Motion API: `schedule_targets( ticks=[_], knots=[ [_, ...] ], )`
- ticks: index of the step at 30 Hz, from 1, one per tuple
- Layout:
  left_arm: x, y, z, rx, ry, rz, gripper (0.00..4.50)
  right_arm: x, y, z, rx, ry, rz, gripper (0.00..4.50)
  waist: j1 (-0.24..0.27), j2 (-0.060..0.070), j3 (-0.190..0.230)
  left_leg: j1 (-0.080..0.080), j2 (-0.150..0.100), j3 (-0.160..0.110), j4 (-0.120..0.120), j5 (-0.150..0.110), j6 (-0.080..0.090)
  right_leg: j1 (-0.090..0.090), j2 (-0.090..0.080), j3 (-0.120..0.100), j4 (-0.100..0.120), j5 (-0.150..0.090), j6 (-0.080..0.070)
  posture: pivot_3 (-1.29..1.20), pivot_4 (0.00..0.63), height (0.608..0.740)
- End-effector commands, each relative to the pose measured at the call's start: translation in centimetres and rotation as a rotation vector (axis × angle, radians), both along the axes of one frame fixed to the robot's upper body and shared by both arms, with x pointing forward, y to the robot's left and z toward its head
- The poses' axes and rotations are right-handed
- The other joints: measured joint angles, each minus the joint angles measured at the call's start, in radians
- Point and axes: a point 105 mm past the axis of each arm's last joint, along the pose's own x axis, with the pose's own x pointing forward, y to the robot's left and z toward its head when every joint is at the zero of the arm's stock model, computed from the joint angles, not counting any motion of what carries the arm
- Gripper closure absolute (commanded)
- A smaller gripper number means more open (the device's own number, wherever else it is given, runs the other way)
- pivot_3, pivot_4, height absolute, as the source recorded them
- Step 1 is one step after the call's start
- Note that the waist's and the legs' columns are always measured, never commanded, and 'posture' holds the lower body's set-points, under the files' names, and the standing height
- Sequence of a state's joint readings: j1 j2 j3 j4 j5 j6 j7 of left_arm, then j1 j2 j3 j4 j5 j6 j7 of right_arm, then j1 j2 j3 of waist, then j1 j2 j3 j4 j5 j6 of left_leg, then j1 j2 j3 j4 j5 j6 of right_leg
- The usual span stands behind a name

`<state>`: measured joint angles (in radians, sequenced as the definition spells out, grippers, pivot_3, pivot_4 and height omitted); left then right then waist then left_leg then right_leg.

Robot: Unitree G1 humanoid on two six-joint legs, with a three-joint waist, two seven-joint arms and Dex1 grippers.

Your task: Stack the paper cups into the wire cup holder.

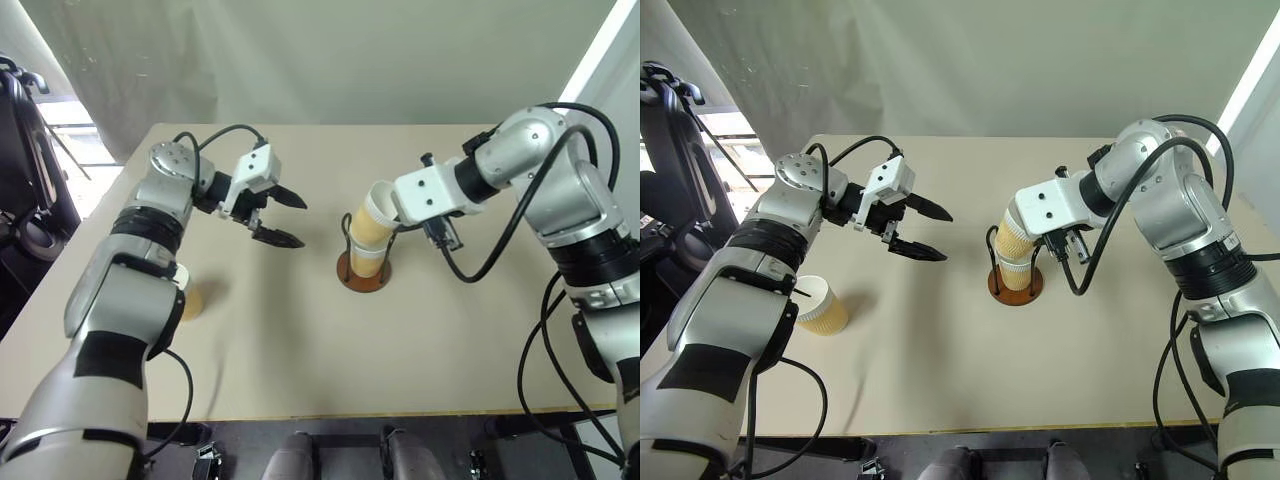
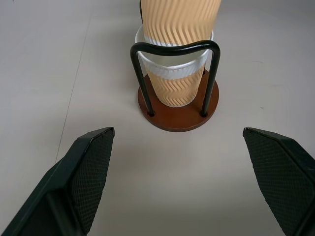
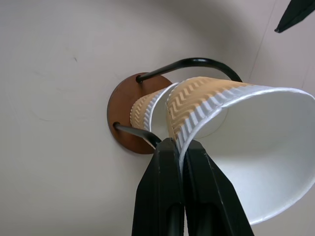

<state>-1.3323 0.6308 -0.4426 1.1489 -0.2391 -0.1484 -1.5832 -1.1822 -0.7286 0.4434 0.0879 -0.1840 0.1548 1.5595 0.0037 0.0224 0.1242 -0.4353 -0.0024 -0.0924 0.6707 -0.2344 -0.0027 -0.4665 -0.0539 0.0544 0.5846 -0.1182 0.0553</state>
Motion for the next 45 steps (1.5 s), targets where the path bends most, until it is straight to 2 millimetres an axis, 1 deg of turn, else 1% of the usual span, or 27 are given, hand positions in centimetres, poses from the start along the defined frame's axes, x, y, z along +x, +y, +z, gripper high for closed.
schedule_targets(
  ticks=[1, 7, 12, 13, 15, 17, 20, 25, 26, 30, 32, 34, 36, 37, 38, 39, 41, 42, 43, 45],
  knots=[
    [-0.3, 0.2, 1.0, -0.010, -0.020, -0.027, 0.00, 0.0, 0.1, 0.6, -0.005, -0.041, 0.013, 4.46, 0.000, 0.000, 0.000, 0.000, 0.000, 0.000, 0.000, 0.000, 0.000, 0.000, 0.000, 0.000, 0.000, 0.000, 0.000, 0.00, 0.150, 0.740],
    [-0.2, 0.4, 0.9, -0.006, -0.019, -0.020, 0.00, 0.2, 0.0, 0.6, -0.019, -0.052, 0.016, 4.46, 0.000, 0.000, 0.000, 0.000, 0.000, -0.001, 0.000, 0.000, 0.000, 0.000, -0.001, 0.000, 0.000, 0.000, 0.000, 0.00, 0.150, 0.740],
    [-0.2, 0.7, 0.6, -0.003, -0.017, -0.011, 0.00, 0.4, -0.7, 0.6, -0.054, -0.064, 0.009, 4.46, 0.000, 0.000, 0.000, 0.000, 0.000, 0.000, 0.000, 0.000, 0.000, 0.000, 0.000, 0.000, 0.000, 0.000, 0.000, 0.00, 0.150, 0.740],
    [-0.2, 0.7, 0.6, -0.003, -0.017, -0.010, 0.00, 0.5, -0.7, 0.7, -0.058, -0.066, 0.009, 4.29, 0.000, 0.000, 0.000, 0.000, 0.000, -0.001, 0.000, 0.000, 0.000, 0.000, -0.001, 0.000, 0.000, 0.000, 0.000, 0.00, 0.150, 0.740],
    [-0.2, 0.8, 0.5, -0.002, -0.017, -0.007, 0.00, 0.5, -0.7, 0.7, -0.055, -0.067, 0.007, 3.85, 0.000, 0.000, 0.000, 0.000, 0.000, -0.001, 0.000, 0.000, 0.000, 0.000, -0.001, 0.000, 0.000, 0.000, 0.000, 0.00, 0.150, 0.740],
    [-0.2, 0.8, 0.5, -0.002, -0.017, -0.006, 0.00, 0.5, -0.7, 0.8, -0.055, -0.064, 0.008, 3.23, 0.000, 0.000, 0.000, 0.000, 0.000, -0.001, 0.000, 0.000, 0.000, 0.000, -0.001, 0.001, 0.000, 0.000, 0.000, 0.00, 0.150, 0.740],
    [-0.2, 0.8, 0.4, -0.001, -0.017, -0.007, 0.00, 0.4, -0.4, 1.1, -0.038, -0.054, 0.005, 2.09, 0.000, 0.000, 0.000, 0.000, 0.000, -0.001, 0.000, 0.000, 0.000, 0.000, -0.001, 0.000, 0.000, 0.000, 0.000, 0.00, 0.150, 0.740],
    [-0.2, 0.6, 0.6, -0.002, -0.018, -0.012, 0.00, 0.2, 0.2, 1.9, 0.019, -0.033, -0.005, 0.32, 0.000, 0.000, 0.000, 0.000, 0.001, -0.001, 0.000, 0.000, 0.000, 0.000, -0.001, 0.000, 0.000, 0.000, 0.000, 0.00, 0.150, 0.740],
    [-0.2, 0.6, 0.6, -0.003, -0.018, -0.012, 0.00, 0.2, 0.3, 2.1, 0.031, -0.028, -0.008, 0.03, 0.000, 0.000, 0.000, 0.000, 0.000, -0.001, 0.000, 0.000, 0.000, 0.000, -0.001, 0.000, 0.000, 0.000, 0.000, 0.00, 0.150, 0.740],
    [-0.2, 0.5, 0.8, -0.003, -0.018, -0.014, 0.00, -0.1, 0.6, 3.4, 0.105, 0.002, -0.030, 0.03, 0.000, 0.000, 0.000, 0.000, 0.000, -0.001, 0.000, 0.000, 0.000, 0.000, -0.001, 0.001, 0.000, 0.000, 0.000, 0.00, 0.150, 0.740],
    [-0.1, 0.4, 1.1, -0.022, -0.019, -0.008, 0.00, -0.4, 0.8, 4.5, 0.180, 0.033, -0.047, 0.03, 0.000, 0.000, 0.000, 0.000, 0.000, 0.000, -0.001, 0.000, 0.000, -0.001, -0.001, 0.000, 0.000, 0.000, 0.000, 0.00, 0.150, 0.740],
    [0.0, 0.5, 2.0, -0.057, -0.021, 0.010, 0.00, -1.1, 1.2, 6.3, 0.317, 0.081, -0.070, 0.03, 0.000, 0.000, 0.000, -0.001, 0.000, 0.000, -0.001, 0.000, 0.000, -0.001, -0.001, 0.000, 0.000, 0.000, -0.001, 0.00, 0.150, 0.740],
    [0.1, 0.8, 2.5, -0.054, -0.033, 0.025, 0.00, -1.7, 1.3, 7.5, 0.423, 0.128, -0.093, 0.03, 0.000, 0.000, 0.000, -0.001, 0.000, 0.000, -0.001, 0.000, 0.000, -0.001, -0.001, 0.001, 0.000, -0.001, -0.001, 0.00, 0.150, 0.740],
    [0.1, 1.1, 2.8, -0.039, -0.047, 0.029, 0.00, -1.9, 1.2, 7.8, 0.454, 0.144, -0.105, 0.03, 0.000, -0.001, 0.000, -0.001, 0.000, 0.001, -0.002, 0.000, -0.001, -0.002, 0.000, 0.000, 0.000, -0.001, -0.002, 0.00, 0.150, 0.740],
    [0.1, 1.8, 3.9, -0.005, -0.100, 0.037, 0.00, -2.1, 0.3, 7.8, 0.472, 0.163, -0.134, 0.03, 0.001, -0.001, 0.000, -0.001, -0.001, 0.001, -0.002, 0.000, -0.001, -0.002, 0.001, 0.000, 0.000, -0.001, -0.002, 0.00, 0.150, 0.740],
    [0.1, 2.2, 4.7, 0.018, -0.137, 0.044, 0.00, -2.3, -0.4, 7.8, 0.483, 0.177, -0.155, 0.03, 0.000, -0.002, 0.000, -0.001, 0.000, 0.000, -0.002, 0.000, -0.001, -0.001, 0.000, 0.000, 0.000, -0.002, -0.004, 0.00, 0.150, 0.740],
    [-0.1, 3.1, 6.0, 0.085, -0.206, 0.051, 0.00, -2.5, -1.4, 7.6, 0.488, 0.190, -0.190, 0.03, 0.001, -0.003, 0.000, -0.002, -0.001, 0.001, -0.004, 0.001, -0.002, -0.002, 0.003, -0.001, 0.000, -0.004, -0.006, 0.00, 0.150, 0.740],
    [-0.2, 3.4, 6.3, 0.116, -0.227, 0.050, 0.00, -2.6, -1.7, 7.6, 0.490, 0.192, -0.201, 0.03, -0.001, -0.004, 0.000, -0.002, -0.001, 0.000, -0.003, 0.000, -0.002, -0.002, 0.001, 0.001, 0.000, -0.005, -0.008, 0.00, 0.150, 0.740],
    [-0.2, 3.6, 6.8, 0.150, -0.248, 0.051, 0.00, -2.7, -2.1, 7.6, 0.490, 0.194, -0.214, 0.03, -0.001, -0.004, 0.000, -0.001, -0.002, 0.001, -0.005, 0.001, -0.002, -0.003, 0.005, 0.000, 0.001, -0.006, -0.010, 0.00, 0.150, 0.740],
    [-0.5, 4.5, 7.7, 0.263, -0.297, 0.056, 0.00, -2.6, -3.2, 7.8, 0.491, 0.193, -0.249, 0.03, -0.001, -0.003, 0.000, -0.001, -0.001, 0.000, -0.005, 0.000, -0.002, -0.003, 0.000, 0.002, 0.003, -0.009, -0.010, 0.00, 0.150, 0.740]
  ],
)
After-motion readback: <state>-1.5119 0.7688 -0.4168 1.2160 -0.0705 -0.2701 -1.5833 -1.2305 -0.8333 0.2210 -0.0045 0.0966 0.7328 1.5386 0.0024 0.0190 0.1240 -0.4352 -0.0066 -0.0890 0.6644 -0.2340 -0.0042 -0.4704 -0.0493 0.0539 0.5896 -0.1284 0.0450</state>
